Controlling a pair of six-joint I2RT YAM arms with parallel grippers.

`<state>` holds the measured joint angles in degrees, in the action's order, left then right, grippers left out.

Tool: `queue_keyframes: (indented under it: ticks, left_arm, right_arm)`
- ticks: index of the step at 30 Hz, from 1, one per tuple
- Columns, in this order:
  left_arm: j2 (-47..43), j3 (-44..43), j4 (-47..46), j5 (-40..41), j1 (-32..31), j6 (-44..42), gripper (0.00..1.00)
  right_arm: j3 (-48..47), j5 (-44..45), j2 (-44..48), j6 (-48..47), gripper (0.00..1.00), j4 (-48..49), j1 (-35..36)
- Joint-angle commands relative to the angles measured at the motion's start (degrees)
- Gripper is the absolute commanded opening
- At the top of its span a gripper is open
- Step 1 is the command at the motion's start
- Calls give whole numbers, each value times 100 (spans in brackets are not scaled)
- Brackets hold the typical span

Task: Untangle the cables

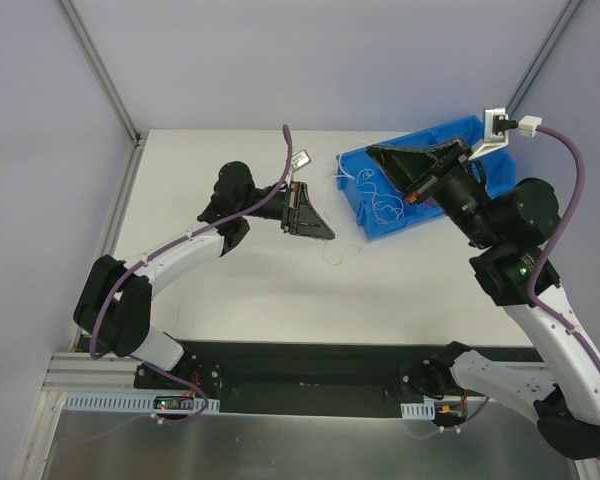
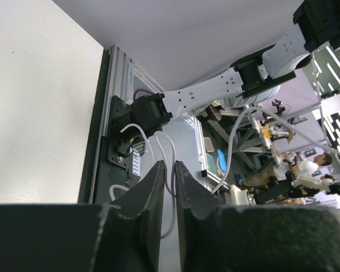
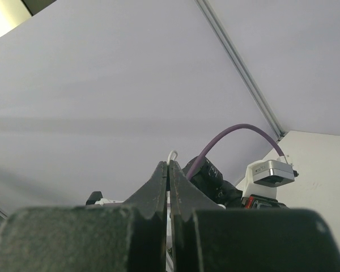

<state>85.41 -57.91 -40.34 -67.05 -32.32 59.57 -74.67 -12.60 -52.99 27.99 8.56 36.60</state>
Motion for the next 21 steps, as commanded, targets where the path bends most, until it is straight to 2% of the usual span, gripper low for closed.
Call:
queue_keyframes:
  ticks: [1,2,6,7,10,11,13,14,17,21]
  left_arm:
    - [2,25,-485,-125,-56,3,5]
    - [-15,-9,-145,-20,-56,-224,0]
    - [-24,-509,2770,911,-56,-1919,0]
    - [-7,-606,3055,982,-47,-2045,0]
    - [-33,-669,3084,957,-3,-1976,0]
    - [-50,-695,3119,948,23,-1967,9]
    - [-112,-757,3294,1026,102,-2019,44]
    - [-164,-757,3443,1114,190,-2046,52]
    - [-288,-722,3751,1457,445,-2037,70]
    - [-218,-652,3902,1510,849,-1687,77]
  right_arm:
    - [-565,82,17,-126,0,120,-13]
    - [-679,82,-9,-188,0,42,-21]
    - [-1154,231,-115,-504,0,-398,-21]
    - [-1163,267,-115,-557,0,-460,-21]
    - [-1023,389,-62,-654,0,-504,-21]
    - [-945,442,-45,-706,0,-513,-21]
    - [-839,609,-18,-829,0,-583,-30]
    - [-803,705,-18,-978,0,-635,-47]
    - [-873,1074,-97,-1374,0,-995,-205]
    - [-1294,1427,-395,-1744,0,-1698,-837]
